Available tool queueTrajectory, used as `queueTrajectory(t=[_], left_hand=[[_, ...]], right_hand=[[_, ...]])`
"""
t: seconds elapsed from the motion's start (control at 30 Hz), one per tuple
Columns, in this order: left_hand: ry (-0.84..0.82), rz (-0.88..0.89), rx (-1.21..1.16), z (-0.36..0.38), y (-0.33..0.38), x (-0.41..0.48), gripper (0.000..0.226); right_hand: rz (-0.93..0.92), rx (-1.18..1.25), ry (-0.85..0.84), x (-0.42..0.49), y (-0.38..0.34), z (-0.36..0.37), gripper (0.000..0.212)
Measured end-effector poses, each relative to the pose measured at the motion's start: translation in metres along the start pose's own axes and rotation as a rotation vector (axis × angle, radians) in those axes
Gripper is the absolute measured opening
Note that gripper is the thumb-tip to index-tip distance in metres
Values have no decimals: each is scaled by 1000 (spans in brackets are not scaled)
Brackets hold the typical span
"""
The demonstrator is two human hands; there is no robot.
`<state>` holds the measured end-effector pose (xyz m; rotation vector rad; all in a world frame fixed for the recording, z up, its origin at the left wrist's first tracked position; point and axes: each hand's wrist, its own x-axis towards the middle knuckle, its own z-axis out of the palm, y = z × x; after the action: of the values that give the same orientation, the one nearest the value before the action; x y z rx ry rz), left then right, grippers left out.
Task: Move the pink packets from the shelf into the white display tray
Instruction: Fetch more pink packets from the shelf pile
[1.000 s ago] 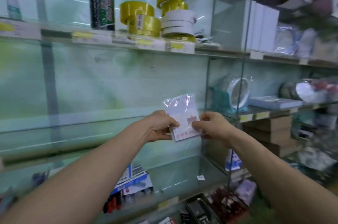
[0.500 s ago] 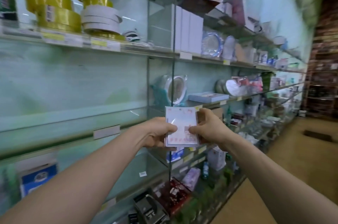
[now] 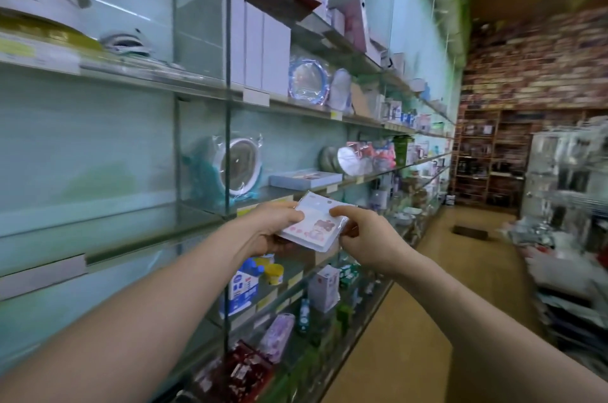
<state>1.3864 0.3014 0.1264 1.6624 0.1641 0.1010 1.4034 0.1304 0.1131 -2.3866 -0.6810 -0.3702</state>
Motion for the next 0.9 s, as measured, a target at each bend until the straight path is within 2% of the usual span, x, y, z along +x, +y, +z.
queueTrajectory(t=[0.13,0.27,0.37,0.57,0.7,0.77,0.9], left_hand=[[-55,-21,-53,13,5,46,21],[-35,74,63,23,15,97,17],[-79,135,203,27,24,131,16],[-174,249,451,53,26,188,43],[-346,441,607,83,16,222,25],[-314,529,767,104,10,241,23],[-40,699,1175,146,1,276,18]], right_hand=[[-61,-271,157,34,19,-4,41],[-127,-459,251,73,39,-15,28],[-162,-543,225,103,59,-19,25],[-25,-647,136,151,107,-20,25],[6,-678,91,170,146,-19,23],[28,-679,75,179,169,-19,22],[43,-653,64,197,217,-23,21]])
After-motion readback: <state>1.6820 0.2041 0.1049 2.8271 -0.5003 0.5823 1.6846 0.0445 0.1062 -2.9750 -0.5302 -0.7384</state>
